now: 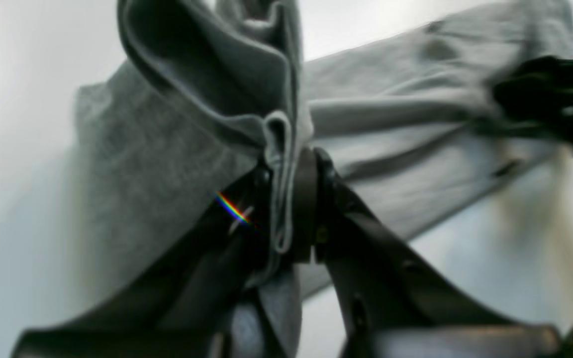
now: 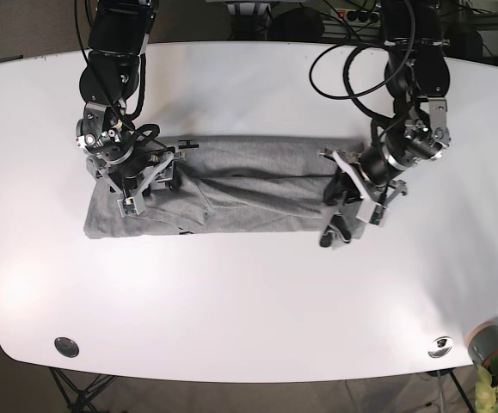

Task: Fold the T-shirt properly
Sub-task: 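Slide the left gripper along the folded shirt toward the right gripper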

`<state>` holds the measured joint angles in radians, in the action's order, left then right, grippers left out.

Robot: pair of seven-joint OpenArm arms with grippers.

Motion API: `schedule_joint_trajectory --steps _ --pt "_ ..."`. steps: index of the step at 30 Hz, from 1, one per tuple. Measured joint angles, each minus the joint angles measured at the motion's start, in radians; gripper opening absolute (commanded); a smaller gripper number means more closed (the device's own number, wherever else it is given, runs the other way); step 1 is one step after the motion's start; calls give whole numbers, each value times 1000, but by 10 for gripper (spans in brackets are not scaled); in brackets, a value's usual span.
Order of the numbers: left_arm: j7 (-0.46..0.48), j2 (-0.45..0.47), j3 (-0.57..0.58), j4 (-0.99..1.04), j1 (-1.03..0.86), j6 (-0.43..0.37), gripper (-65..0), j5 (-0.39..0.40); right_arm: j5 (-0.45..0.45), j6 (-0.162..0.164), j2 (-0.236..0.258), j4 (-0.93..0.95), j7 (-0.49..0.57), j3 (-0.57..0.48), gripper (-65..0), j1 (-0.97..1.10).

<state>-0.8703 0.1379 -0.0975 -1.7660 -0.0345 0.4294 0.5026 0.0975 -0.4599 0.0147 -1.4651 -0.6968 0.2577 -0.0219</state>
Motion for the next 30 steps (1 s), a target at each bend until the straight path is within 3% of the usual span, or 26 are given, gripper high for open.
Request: schedule_joint_trajectory --steps 3,9,13,23,26,30 --pt "12 -35 48 12 28 -12 -640 -11 0 0 0 0 -3 0 -279 -1" --pt "4 -99 81 84 43 -26 -639 -132 0 0 -1 -1 -5 0 -279 -1" --pt "11 -132 86 114 72 -25 -633 -148 0 0 0 -2 -5 0 -279 -1" --pt "11 -92 219 121 85 -55 -311 -147 0 0 0 -2 -6 0 -279 -1" --pt "11 -84 259 117 88 -106 -260 -154 0 0 0 -2 -7 0 -279 -2" --pt "3 -58 331 50 84 -137 -250 -151 -4 0 0 -2 -11 0 -279 -4"
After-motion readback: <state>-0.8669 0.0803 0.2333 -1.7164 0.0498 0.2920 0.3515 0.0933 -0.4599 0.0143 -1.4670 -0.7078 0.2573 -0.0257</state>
